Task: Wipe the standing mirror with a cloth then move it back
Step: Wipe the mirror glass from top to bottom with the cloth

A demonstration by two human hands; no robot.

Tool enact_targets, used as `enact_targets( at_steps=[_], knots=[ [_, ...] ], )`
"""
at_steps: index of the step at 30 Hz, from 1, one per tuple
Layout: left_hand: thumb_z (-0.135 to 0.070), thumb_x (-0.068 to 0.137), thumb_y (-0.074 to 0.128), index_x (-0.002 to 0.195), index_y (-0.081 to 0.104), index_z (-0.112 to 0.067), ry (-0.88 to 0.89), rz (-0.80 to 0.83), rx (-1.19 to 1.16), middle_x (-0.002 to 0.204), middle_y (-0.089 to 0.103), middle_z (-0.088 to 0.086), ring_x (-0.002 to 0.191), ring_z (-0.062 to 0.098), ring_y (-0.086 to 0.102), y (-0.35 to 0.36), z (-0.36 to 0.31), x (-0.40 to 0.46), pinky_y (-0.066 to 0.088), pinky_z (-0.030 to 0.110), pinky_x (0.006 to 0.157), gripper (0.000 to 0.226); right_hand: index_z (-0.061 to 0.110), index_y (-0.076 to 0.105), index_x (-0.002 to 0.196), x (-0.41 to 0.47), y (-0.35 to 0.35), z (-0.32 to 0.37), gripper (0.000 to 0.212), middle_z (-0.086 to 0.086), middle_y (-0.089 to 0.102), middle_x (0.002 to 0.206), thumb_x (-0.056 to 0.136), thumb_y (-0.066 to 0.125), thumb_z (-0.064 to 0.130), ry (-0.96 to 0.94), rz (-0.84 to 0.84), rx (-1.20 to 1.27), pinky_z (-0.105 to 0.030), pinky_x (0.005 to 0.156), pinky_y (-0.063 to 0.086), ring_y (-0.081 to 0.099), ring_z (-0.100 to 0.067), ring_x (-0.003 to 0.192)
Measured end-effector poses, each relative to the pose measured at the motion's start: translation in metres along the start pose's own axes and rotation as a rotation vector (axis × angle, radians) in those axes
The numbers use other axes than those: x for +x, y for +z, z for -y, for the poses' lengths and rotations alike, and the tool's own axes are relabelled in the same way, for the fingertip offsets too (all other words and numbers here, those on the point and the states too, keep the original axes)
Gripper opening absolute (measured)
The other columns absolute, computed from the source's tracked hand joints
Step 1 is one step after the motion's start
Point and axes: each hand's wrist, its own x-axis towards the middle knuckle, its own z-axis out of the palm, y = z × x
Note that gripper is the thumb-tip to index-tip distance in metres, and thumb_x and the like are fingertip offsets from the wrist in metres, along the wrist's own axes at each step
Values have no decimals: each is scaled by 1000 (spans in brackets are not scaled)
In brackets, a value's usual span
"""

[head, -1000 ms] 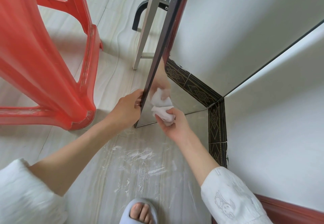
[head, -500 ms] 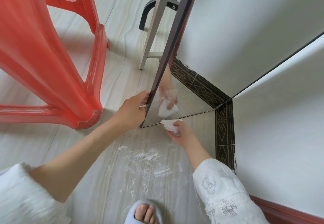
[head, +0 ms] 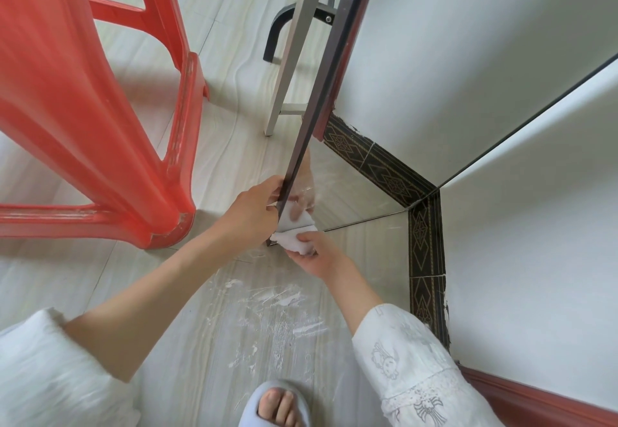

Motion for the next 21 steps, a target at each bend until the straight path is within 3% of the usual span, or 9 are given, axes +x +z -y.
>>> enact_targets(
  at_steps=[3,5,7,10,13,15,17,19,21],
  knots=[
    [4,87,29,121,49,-23,-33,-23,-15,113,57,-4,115,18,52,2,-8,0,39,26,94,48,-3,49,105,-16,2,9,21,-23,47,96,85,48,-12,18,45,17,-43,73,57,57,-37,93],
    [1,88,29,122,49,-22,-48,-42,-22,113,58,-1,110,22,54,2,-16,-2,40,30,89,45,0,50,94,-29,6,16,13,-21,44,97,84,51,-10,28,46,45,-43,64,58,55,-39,96],
    [-4,90,30,124,48,-24,-59,-50,-36,115,59,3,108,23,54,-1,-25,-5,41,31,87,43,0,51,96,-43,12,23,15,-20,42,107,83,52,-8,19,49,79,-47,57,57,53,-42,100],
    [-14,94,30,123,49,-25,-29,-59,-52,114,61,7,103,24,55,-9,-41,-12,41,32,85,36,-1,51,102,-68,20,36,20,-22,40,120,82,51,-5,-7,81,95,-48,56,57,53,-42,99],
    [-25,97,29,115,53,-22,21,-72,-78,109,62,10,90,22,55,-16,-56,-18,41,29,75,30,-4,52,103,-93,24,53,19,-24,47,113,85,47,-4,-44,135,96,-43,53,58,54,-39,91],
    [-30,97,27,113,53,-17,30,-62,-100,111,61,8,95,20,54,-19,-63,-22,41,30,83,33,-6,48,122,-110,27,65,37,-25,48,123,85,45,-5,-89,168,78,-39,55,59,55,-38,96],
    [-34,97,26,108,53,-12,21,-58,-121,111,60,9,104,25,54,-19,-66,-25,40,36,95,36,-4,45,129,-126,31,72,45,-26,48,130,84,46,-7,-140,223,88,-39,60,60,58,-37,96],
    [-36,95,25,99,52,-12,17,-60,-144,106,60,8,107,26,53,-18,-67,-26,40,38,96,37,-5,50,121,-140,36,72,39,-25,56,121,82,48,-8,-181,310,64,-39,63,59,65,-34,88],
    [-42,94,24,96,54,-17,8,-56,-162,105,61,2,109,25,53,-19,-65,-27,40,36,94,39,-2,54,109,-146,37,66,28,-21,62,106,81,49,-7,-265,305,-138,-35,62,58,67,-28,79]
  ],
)
